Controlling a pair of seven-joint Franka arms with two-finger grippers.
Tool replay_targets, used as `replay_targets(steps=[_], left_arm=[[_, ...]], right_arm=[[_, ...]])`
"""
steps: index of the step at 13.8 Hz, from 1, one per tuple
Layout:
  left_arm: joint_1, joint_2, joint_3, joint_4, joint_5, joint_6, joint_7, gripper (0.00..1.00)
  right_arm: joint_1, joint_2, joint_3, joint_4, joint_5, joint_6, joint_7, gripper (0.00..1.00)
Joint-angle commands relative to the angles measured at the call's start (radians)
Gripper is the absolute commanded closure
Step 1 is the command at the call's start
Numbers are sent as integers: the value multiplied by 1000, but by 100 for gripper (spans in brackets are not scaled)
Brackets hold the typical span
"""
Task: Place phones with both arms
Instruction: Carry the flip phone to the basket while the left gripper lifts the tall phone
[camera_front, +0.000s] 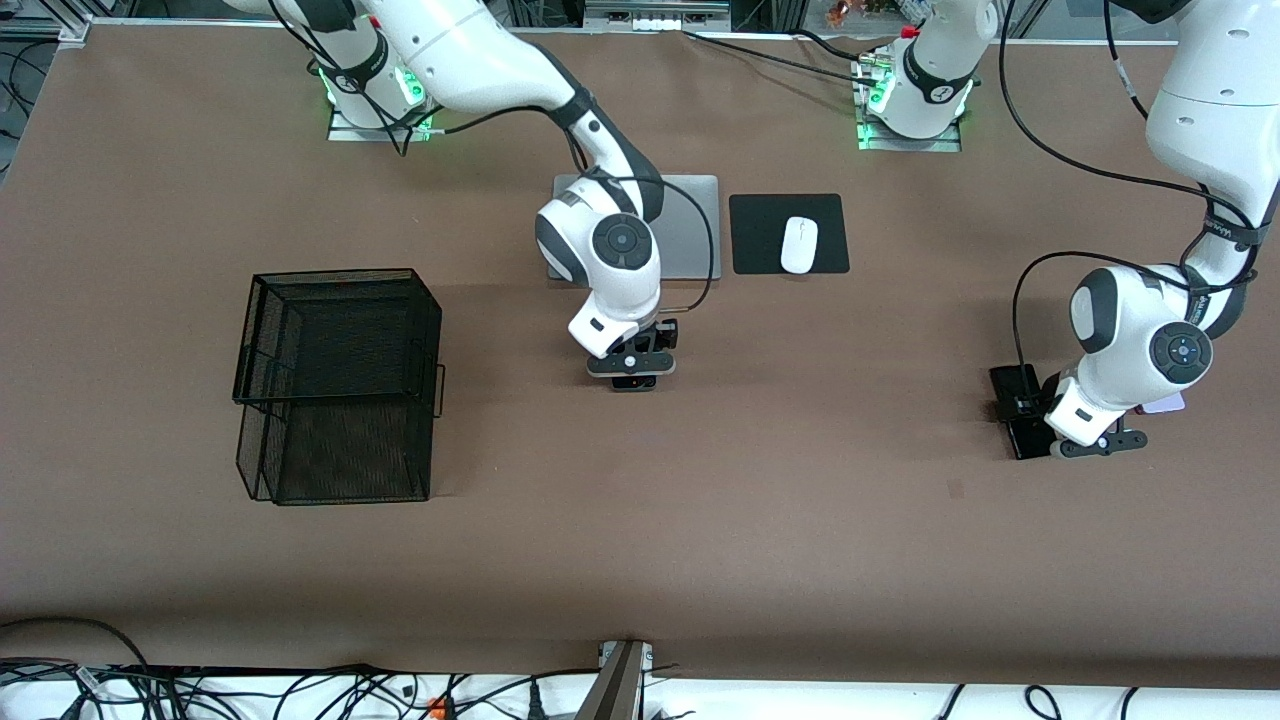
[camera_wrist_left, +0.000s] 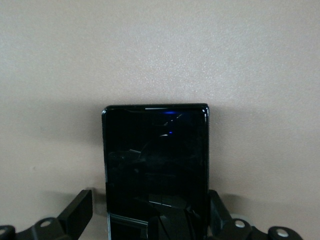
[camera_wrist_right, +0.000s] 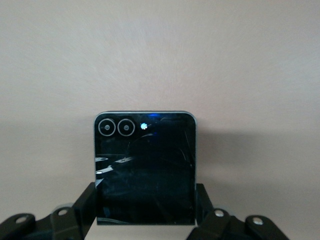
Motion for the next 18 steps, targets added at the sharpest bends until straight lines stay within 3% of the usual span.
replay_targets(steps=[1,2,5,8,9,11,14,17,18], left_arm=[[16,-13,-16,-10,14,-13,8,52],[16,-15,-19,-10,14,-30,9,66],[14,-33,-29,0,14,-82,9,74],[3,-102,-71,25,14,-195,5,77],[2,-116,-100,60,14,-272,0,77],[0,-118,-157,170,14,-449,0,77],[-45,-113,-249,267,4,-568,-3,77],[-183,-84,-303,286,-3,-550,-32,75],[-252,-47,-308,322,-49,-530,-40,70]], right_arm=[[-6,-151,-25,20,4,-196,-7,100],[-7,-197,-57,15,9,-247,-11,100],[-21,-334,-152,-88,15,-384,-115,100],[-21,-561,-315,-414,20,-268,-317,100],[-21,-639,-378,-525,18,-225,-396,100],[-21,-736,-522,-642,17,-203,-549,100],[-21,-724,-689,-708,18,-149,-739,100],[-46,-649,-716,-747,24,-46,-784,100],[-47,-637,-716,-745,35,-45,-783,100]])
